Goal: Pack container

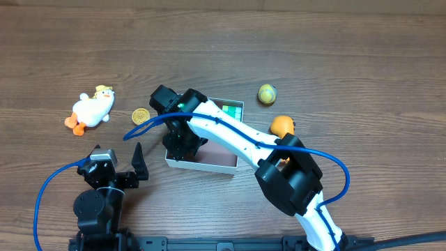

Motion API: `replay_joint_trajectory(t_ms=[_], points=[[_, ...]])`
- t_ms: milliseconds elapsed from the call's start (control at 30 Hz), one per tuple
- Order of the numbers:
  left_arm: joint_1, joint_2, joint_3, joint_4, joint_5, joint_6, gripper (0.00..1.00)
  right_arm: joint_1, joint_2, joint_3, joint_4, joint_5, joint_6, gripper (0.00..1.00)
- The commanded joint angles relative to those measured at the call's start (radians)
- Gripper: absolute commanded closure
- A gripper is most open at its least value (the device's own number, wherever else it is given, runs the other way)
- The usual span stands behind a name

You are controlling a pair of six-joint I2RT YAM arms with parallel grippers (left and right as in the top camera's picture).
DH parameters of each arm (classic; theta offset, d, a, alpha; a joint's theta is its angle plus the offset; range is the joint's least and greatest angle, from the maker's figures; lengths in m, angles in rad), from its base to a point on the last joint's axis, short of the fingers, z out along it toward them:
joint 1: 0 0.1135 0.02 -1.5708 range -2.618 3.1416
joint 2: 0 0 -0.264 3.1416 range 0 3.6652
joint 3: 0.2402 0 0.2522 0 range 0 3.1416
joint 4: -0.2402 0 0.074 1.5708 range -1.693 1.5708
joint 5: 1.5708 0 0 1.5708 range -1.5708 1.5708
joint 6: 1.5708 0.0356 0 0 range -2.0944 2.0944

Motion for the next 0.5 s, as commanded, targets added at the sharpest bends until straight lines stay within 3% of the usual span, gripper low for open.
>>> replay_joint_trajectory(t_ms=[0,133,333,467], points=[[0.006,-0.008,-0.003,0.002,0.0,0.023,0.0,-0.03,0.008,0.008,0.013,0.004,-0.044,0.42],[0.006,-0.008,-0.003,0.002,0.0,0.023,0.0,-0.072,0.008,0.008,0.016,0.004,-0.061,0.37],[0.006,-0.008,-0.003,0.003,0.0,0.023,0.0,-0.172,0.006,0.023,0.011,0.01,-0.064,0.36],[0.006,-0.008,-0.003,0.003,0.0,0.023,0.0,-0.198,0.006,0.148,-0.06,0.018,-0.071,0.36]])
